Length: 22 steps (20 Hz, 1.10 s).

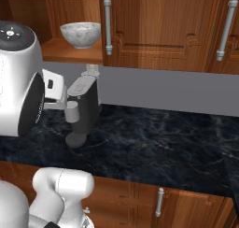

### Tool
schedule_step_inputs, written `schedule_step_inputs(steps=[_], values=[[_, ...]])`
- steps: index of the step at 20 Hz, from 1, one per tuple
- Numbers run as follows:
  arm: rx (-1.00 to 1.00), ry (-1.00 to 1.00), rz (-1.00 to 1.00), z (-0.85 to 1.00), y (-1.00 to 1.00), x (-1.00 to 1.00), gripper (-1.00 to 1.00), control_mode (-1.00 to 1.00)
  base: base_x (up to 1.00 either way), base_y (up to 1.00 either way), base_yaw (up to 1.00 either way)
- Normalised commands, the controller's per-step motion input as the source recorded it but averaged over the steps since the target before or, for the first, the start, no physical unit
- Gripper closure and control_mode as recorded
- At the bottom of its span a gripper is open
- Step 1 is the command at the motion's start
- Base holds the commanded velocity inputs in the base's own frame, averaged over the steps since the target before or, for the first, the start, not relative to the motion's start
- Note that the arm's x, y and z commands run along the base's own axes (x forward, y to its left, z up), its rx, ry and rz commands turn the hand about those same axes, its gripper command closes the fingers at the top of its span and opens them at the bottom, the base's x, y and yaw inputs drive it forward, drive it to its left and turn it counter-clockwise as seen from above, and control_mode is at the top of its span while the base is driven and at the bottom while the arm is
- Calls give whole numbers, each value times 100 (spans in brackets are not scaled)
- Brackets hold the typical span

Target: Move the bowls from the cabinet to the plates on the dining table.

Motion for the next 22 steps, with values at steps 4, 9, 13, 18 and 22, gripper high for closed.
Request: schedule_step_inputs(steps=[4, 9, 13, 18, 22], values=[[-10, 3, -27, -32, -6, 71, -100, -100, 0, 0, 0], [-8, 7, -27, -23, 0, 96, -100, -100, 0, 0, 0], [-4, 5, -26, -3, 0, 79, -100, -100, 0, 0, 0], [-4, 1, -21, 0, -14, 33, -100, -100, 0, 0, 0], [-9, 0, -12, 0, -22, 22, -100, -100, 0, 0, 0]])
